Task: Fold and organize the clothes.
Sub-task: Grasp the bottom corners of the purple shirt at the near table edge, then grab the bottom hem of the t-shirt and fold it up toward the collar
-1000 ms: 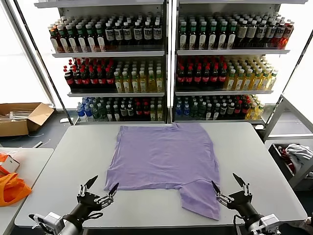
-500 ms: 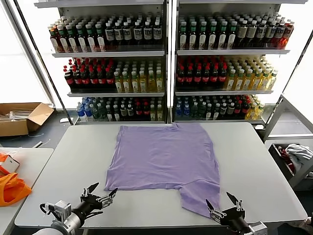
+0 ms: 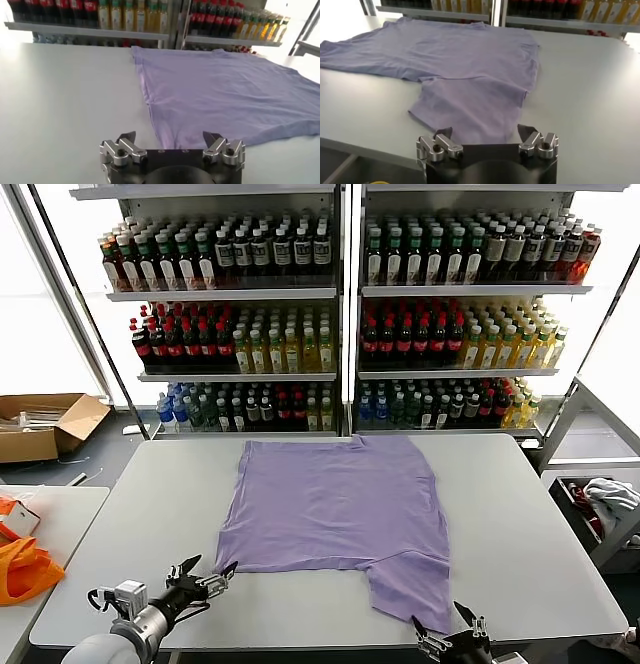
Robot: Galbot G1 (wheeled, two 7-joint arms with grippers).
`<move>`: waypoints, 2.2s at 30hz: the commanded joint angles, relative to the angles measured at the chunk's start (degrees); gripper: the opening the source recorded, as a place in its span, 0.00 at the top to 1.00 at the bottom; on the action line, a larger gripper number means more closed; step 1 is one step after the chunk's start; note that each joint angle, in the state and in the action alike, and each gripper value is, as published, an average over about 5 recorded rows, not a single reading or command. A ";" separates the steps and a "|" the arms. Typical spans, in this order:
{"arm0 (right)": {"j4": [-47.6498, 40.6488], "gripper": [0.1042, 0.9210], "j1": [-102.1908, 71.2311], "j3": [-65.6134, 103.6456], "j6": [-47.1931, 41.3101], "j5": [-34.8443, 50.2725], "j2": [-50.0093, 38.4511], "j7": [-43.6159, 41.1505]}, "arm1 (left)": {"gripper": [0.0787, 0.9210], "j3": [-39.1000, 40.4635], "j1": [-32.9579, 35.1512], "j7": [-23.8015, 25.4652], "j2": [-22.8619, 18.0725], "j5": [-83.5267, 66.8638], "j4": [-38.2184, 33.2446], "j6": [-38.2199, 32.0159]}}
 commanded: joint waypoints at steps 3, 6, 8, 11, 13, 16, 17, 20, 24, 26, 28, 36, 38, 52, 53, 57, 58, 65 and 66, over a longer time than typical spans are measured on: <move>-0.97 0.25 -0.73 -1.56 0.08 -0.02 0.87 1.50 | 0.17 1.04 -1.80 -0.24 -0.21 -2.17 2.92 -0.24; -0.91 0.36 -0.56 -1.66 -0.01 0.14 0.94 1.75 | 0.25 1.29 -1.28 -0.11 -0.25 -2.43 2.79 -0.33; -0.83 0.43 -0.44 -1.62 -0.08 0.30 0.96 1.84 | 0.31 1.66 -0.51 0.22 -0.07 -2.72 2.51 -0.42; -0.77 0.54 -0.36 -1.53 0.19 0.46 0.96 1.76 | 0.41 2.48 0.84 1.37 0.46 -2.89 2.40 -0.83; -0.76 0.61 -0.43 -1.41 0.75 0.45 0.90 1.52 | 0.48 2.79 1.32 1.97 0.49 -2.72 2.65 -1.14; -0.63 0.72 -0.70 -1.02 1.95 0.51 0.70 0.87 | 0.59 2.96 1.22 2.06 -0.08 -2.87 2.95 -1.63; -0.46 0.75 -0.81 -0.82 2.25 0.69 0.64 0.65 | 0.62 3.03 1.06 2.06 -0.34 -3.08 2.94 -1.89; 0.52 0.86 -1.10 0.05 2.67 1.96 0.52 -0.13 | 0.72 3.16 0.56 2.07 -0.95 -3.62 2.71 -2.60; 1.30 0.97 -0.79 1.03 3.84 2.53 0.07 -1.83 | 0.86 2.93 0.32 1.76 -1.84 -3.67 2.18 -2.82; 1.48 1.00 -0.31 1.49 4.21 2.32 -0.21 -2.70 | 0.92 2.63 0.59 1.48 -2.38 -3.67 1.38 -2.79; 1.86 1.00 0.07 1.99 4.43 2.35 -0.56 -3.59 | 0.96 2.19 1.12 1.38 -2.70 -3.71 0.21 -2.72; 6.22 1.00 -2.21 3.05 5.09 2.36 -2.24 -6.33 | 0.99 -2.11 5.61 1.52 -2.21 -4.76 -5.57 -2.55; 7.54 1.00 -4.08 3.55 5.02 2.20 -2.60 -5.88 | 0.99 -3.34 6.94 1.28 -1.88 -4.71 -7.29 -2.09; 15.76 1.00 -21.10 6.83 16.72 0.86 0.16 -2.15 | 0.99 -10.81 19.58 0.55 -1.46 -2.29 -17.96 -0.99; 15.89 1.00 -21.27 7.23 17.83 1.18 0.14 -2.31 | 0.99 -10.96 20.07 0.55 -1.50 -2.18 -18.42 -0.88; 14.65 1.00 -18.63 7.70 21.80 1.60 -0.24 -3.13 | 0.99 -10.66 19.97 0.14 -1.94 -1.43 -19.81 -0.19; 14.01 1.00 -16.97 7.34 22.13 1.88 -0.28 -3.11 | 0.99 -10.46 19.40 -0.04 -2.05 -1.28 -20.04 -0.11; 8.35 1.00 1.50 2.86 18.66 5.30 0.63 0.24 | 0.99 -9.02 10.33 -0.40 -1.22 -3.07 -17.40 -0.38; 6.99 1.00 4.31 2.26 18.25 5.42 0.60 0.80 | 0.99 -8.50 8.79 -0.42 -0.97 -3.51 -15.98 -0.51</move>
